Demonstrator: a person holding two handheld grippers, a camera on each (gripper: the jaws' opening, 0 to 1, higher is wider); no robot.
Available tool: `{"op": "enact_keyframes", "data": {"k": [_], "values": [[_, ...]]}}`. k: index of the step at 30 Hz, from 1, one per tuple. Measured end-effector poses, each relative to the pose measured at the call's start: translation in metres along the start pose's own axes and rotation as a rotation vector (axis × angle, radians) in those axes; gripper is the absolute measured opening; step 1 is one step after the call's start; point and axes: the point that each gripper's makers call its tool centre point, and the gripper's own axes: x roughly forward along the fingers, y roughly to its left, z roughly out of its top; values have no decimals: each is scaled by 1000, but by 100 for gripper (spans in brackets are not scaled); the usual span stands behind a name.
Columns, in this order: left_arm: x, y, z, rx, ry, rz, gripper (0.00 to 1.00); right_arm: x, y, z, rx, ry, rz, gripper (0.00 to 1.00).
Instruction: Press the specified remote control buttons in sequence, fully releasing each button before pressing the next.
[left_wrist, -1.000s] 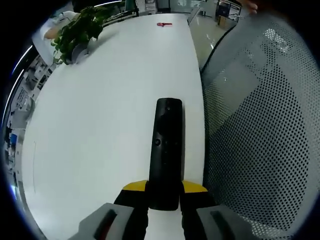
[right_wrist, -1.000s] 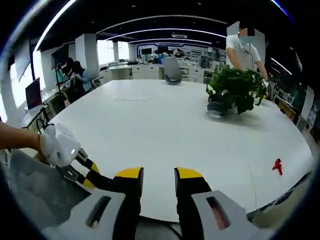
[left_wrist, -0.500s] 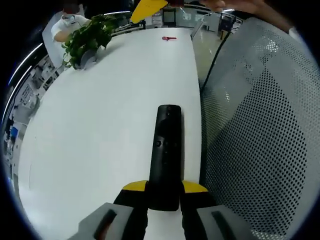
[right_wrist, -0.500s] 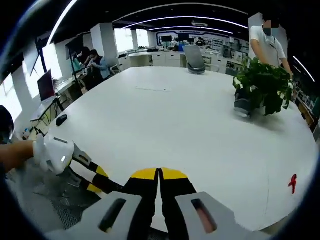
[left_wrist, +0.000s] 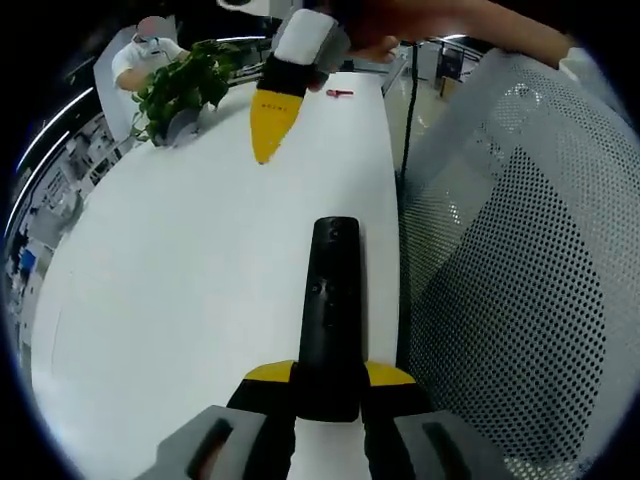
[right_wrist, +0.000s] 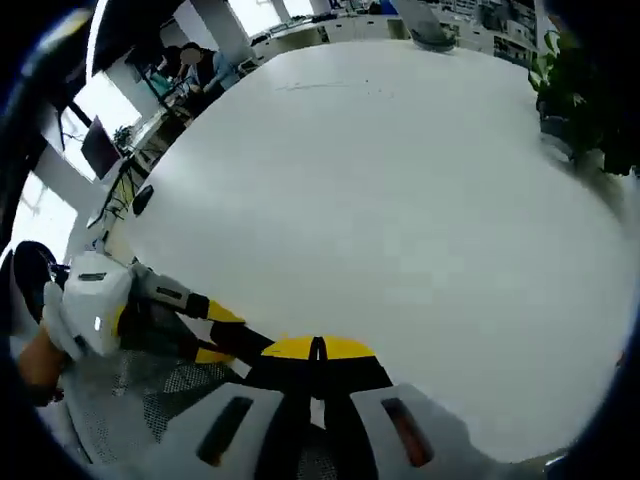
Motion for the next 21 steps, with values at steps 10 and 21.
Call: {"op": "enact_keyframes", "data": {"k": [10, 21], "values": [[0, 0, 0, -15, 3, -8, 24, 24, -8, -27, 65, 132, 2, 0], [2, 3, -1, -33, 1, -14, 24, 26, -15, -43, 143, 200, 7, 0]]}}
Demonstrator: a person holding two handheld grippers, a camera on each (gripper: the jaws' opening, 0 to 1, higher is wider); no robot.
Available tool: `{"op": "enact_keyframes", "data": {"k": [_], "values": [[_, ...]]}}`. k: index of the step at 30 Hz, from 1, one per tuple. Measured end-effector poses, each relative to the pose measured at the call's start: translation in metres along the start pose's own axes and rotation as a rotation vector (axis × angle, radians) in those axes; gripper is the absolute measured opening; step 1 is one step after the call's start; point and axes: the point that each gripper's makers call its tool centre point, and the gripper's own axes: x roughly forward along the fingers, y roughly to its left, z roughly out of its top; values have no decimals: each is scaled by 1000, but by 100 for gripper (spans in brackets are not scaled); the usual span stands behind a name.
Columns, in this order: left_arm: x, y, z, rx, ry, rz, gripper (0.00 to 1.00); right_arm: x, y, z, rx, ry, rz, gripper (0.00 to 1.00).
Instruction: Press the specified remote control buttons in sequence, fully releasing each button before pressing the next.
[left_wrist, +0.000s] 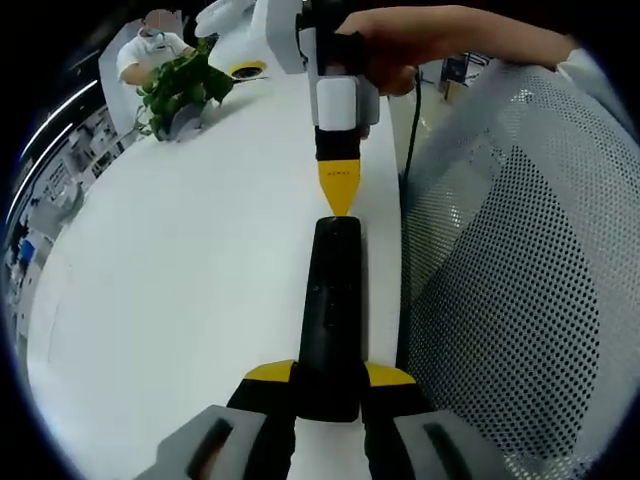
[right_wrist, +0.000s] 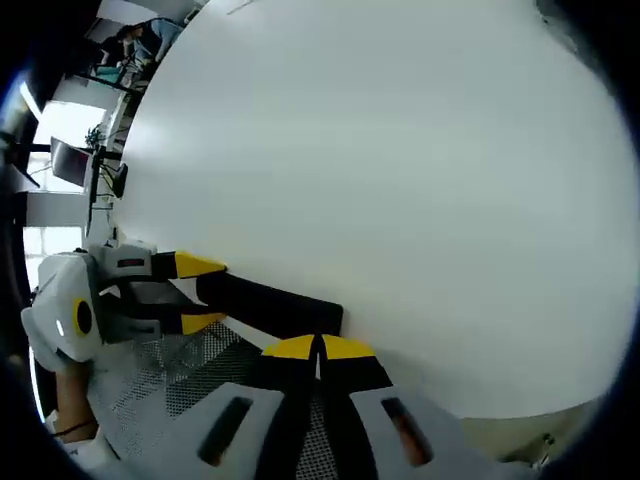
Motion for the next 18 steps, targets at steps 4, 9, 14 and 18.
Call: {"op": "enact_keyframes", "data": {"k": [4, 9, 14, 18], "values": [[0, 1, 0, -13, -6, -7, 24, 3, -2, 0, -33, 9, -38, 0], [0, 0, 0, -18, -11, -6, 24, 3, -4, 2, -45, 24, -42, 0], [0, 0, 0, -3, -5, -3, 24, 4, -4, 2, -43, 23, -37, 0], [0, -1, 0, -5, -5, 2, 24, 4, -2, 0, -50, 23, -39, 0]]}}
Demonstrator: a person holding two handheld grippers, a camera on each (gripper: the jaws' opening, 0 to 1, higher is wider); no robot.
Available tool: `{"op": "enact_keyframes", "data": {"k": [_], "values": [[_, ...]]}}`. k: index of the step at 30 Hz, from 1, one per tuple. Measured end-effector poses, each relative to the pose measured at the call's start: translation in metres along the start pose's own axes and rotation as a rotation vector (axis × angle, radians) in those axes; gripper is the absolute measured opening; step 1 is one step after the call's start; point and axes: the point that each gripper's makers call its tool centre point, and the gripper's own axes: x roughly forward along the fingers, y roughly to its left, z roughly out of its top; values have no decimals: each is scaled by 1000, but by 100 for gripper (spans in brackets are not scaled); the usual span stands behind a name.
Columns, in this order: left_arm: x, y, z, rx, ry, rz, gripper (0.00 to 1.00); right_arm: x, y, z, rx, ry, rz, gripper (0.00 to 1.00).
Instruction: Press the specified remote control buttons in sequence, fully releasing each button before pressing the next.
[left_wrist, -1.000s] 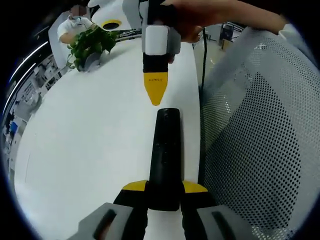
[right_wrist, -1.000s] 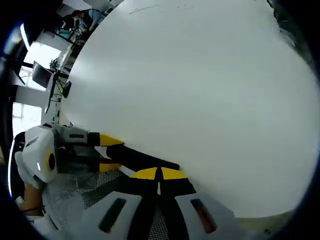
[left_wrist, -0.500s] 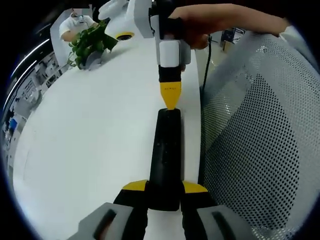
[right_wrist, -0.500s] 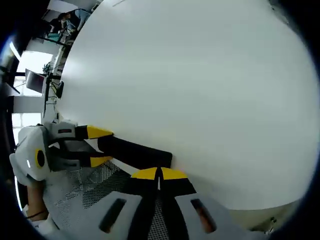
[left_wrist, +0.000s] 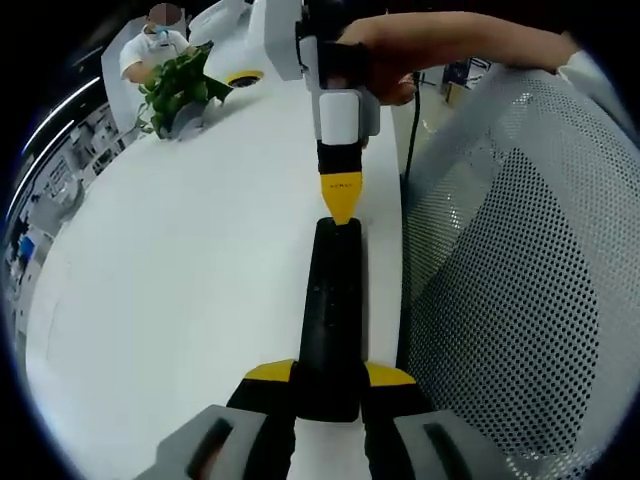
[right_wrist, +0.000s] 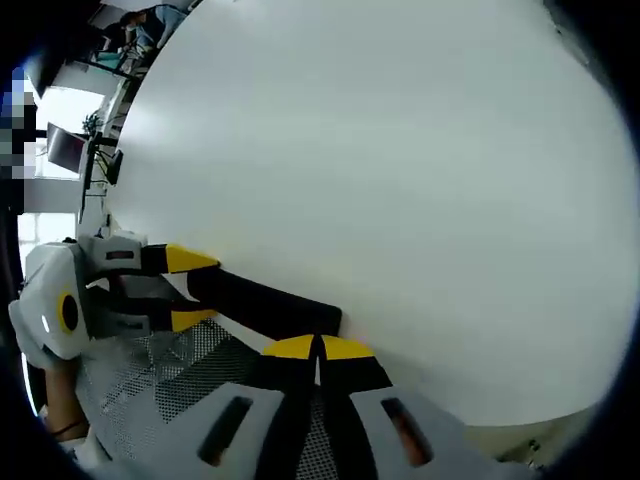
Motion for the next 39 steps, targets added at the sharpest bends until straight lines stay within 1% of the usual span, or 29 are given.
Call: {"op": "enact_keyframes", "data": {"k": [2, 4, 6, 8, 9, 11, 12, 13, 14, 18, 23, 25, 27, 28, 30, 34, 39], "values": [[0, 0, 0, -5, -1, 2, 24, 0, 1, 0, 8, -1, -4, 0], [0, 0, 0, -5, -1, 3, 24, 1, 2, 1, -12, 4, -30, 0], [0, 0, 0, -5, -1, 3, 25, 1, 1, 0, -73, 19, -84, 0], [0, 0, 1, -6, -3, 3, 25, 1, 3, 0, -112, 24, -107, 0], [0, 0, 1, -5, -3, 3, 25, 1, 4, -1, -111, 21, -103, 0], [-1, -1, 1, -5, -2, 3, 25, 0, 2, -1, -86, 5, -70, 0], [-1, -1, 1, -5, -3, 5, 25, 0, 4, -1, -50, -10, -30, 0], [-1, -1, 1, -6, -3, 6, 25, 0, 3, -1, -25, -17, -8, 0], [-1, -1, 1, -7, -4, 7, 25, 0, 4, -2, 19, -20, 17, 0], [-1, -1, 1, -14, -8, 8, 25, 0, 2, -1, -7, -10, 6, 0], [-1, -1, 1, -14, -21, 6, 25, -1, 4, 2, -40, -18, -19, 0], [-2, -1, 1, -14, -22, 7, 25, -2, 8, 4, -49, -28, -8, 0], [-2, 0, 2, -16, -26, 6, 25, -3, 14, 8, -44, -53, 28, 0], [-1, 0, 2, -16, -27, 6, 25, -3, 14, 8, -44, -53, 33, 0], [-1, 0, 2, -15, -27, 5, 25, -2, 15, 7, -36, -45, 45, 0], [-1, 1, 3, -14, -29, 5, 25, 2, 12, 5, -34, -20, 30, 0], [0, 1, 3, -13, -29, 6, 25, 4, 10, 5, -42, -16, 19, 0]]}}
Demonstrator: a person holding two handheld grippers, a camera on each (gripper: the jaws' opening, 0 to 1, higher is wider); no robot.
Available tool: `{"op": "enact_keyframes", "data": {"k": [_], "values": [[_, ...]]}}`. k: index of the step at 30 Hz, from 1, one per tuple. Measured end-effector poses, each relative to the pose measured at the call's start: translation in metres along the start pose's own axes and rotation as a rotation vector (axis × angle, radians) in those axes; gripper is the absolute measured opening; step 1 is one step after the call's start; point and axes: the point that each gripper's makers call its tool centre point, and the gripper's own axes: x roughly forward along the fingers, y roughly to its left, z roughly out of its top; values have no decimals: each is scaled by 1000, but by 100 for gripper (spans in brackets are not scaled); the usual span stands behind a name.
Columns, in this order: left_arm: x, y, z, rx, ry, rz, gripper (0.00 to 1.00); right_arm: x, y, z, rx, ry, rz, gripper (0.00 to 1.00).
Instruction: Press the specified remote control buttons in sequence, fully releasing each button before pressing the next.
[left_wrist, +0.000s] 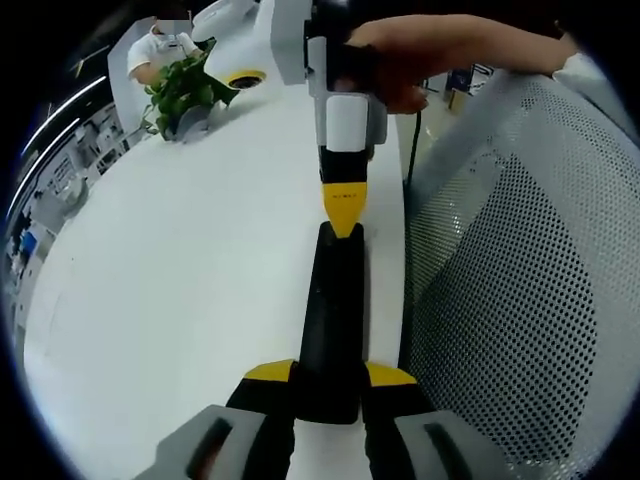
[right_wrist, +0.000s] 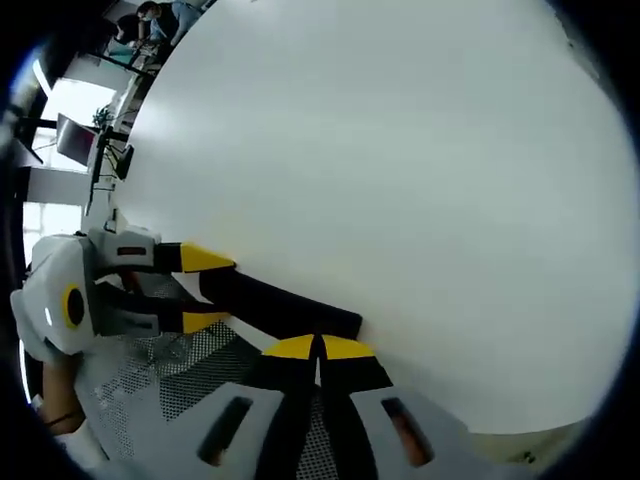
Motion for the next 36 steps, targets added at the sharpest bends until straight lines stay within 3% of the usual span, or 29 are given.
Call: {"op": "enact_keyframes", "data": {"k": [13, 20, 36], "values": [[2, 1, 0, 10, 8, -7, 25, 1, 0, 1, 4, 17, -28, 0], [2, 1, 1, 12, 7, -7, 25, 1, -1, 0, 38, 14, -6, 0], [2, 1, 0, 8, -1, -3, 25, 1, -1, 1, 20, 7, -9, 0]]}}
